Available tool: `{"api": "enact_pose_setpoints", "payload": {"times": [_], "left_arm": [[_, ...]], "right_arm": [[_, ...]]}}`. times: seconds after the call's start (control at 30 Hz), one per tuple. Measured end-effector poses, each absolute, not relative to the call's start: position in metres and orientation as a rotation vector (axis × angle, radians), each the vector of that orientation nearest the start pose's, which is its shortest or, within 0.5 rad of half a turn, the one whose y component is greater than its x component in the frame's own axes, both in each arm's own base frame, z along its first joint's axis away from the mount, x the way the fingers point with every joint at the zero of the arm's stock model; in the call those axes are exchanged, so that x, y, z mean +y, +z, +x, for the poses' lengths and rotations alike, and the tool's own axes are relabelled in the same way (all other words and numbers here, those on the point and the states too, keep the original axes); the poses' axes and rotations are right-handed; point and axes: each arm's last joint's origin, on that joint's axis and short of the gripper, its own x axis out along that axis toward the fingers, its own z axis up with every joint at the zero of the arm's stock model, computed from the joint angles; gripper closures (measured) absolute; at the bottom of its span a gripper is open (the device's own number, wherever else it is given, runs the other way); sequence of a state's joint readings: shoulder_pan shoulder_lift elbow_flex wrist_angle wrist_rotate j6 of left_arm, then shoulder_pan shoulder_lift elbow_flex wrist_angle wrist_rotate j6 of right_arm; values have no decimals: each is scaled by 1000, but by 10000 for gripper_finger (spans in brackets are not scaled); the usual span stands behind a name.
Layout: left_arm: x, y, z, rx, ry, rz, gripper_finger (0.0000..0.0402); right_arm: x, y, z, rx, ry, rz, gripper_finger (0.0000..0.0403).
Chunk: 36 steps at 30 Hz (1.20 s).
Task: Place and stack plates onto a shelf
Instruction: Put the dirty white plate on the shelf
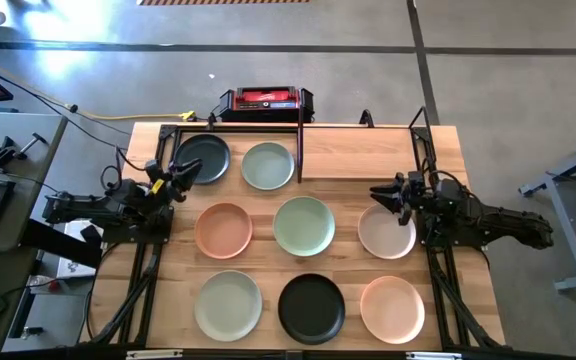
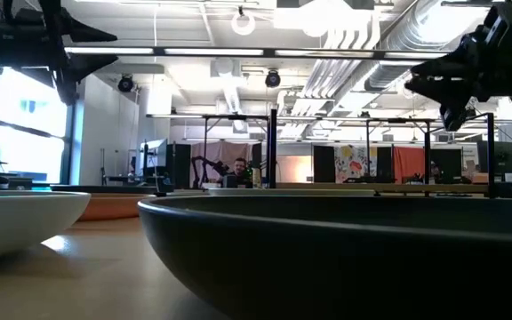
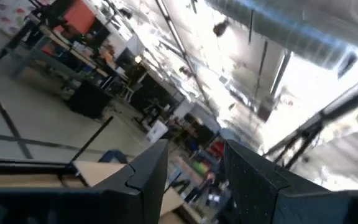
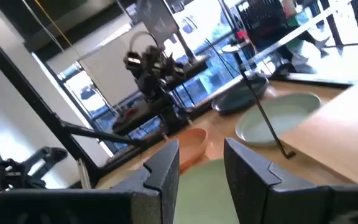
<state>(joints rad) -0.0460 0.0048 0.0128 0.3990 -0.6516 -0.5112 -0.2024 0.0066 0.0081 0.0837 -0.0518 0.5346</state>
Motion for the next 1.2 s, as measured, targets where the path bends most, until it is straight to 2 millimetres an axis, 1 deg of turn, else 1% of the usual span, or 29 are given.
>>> {"api": "enact_pose_setpoints", "payload": {"times": [0.1, 0.13, 0.23, 0.3, 0.43, 0.57, 0.7, 0.8, 0.9, 1.07, 1.2], "left_arm": [[14, 214, 81, -579, 470, -645, 255], [14, 220, 79, -593, 465, -643, 255], [14, 240, 74, -614, 472, -590, 255], [14, 255, 70, -625, 487, -543, 255], [15, 280, 66, -594, 535, -473, 255], [15, 301, 65, -552, 547, -446, 255], [15, 316, 69, -519, 559, -415, 255], [15, 322, 75, -484, 571, -374, 255], [14, 325, 84, -441, 582, -342, 255], [14, 318, 100, -305, 601, -300, 255], [13, 306, 107, -199, 611, -335, 255]], "right_arm": [[-17, 184, 94, -183, -98, 519, 293], [-17, 191, 92, -202, -94, 507, 293], [-15, 219, 84, -279, -79, 440, 293], [-14, 237, 79, -293, -80, 406, 293], [-13, 270, 71, -231, -118, 384, 291], [-15, 294, 70, -67, -206, 381, 280], [-16, 316, 75, 90, -249, 494, 272], [-17, 322, 85, 234, -257, 624, 272], [-17, 323, 97, 393, -263, 741, 273], [-20, 303, 122, 630, -337, 920, 273], [-18, 285, 143, 778, -374, 1030, 273]]}}
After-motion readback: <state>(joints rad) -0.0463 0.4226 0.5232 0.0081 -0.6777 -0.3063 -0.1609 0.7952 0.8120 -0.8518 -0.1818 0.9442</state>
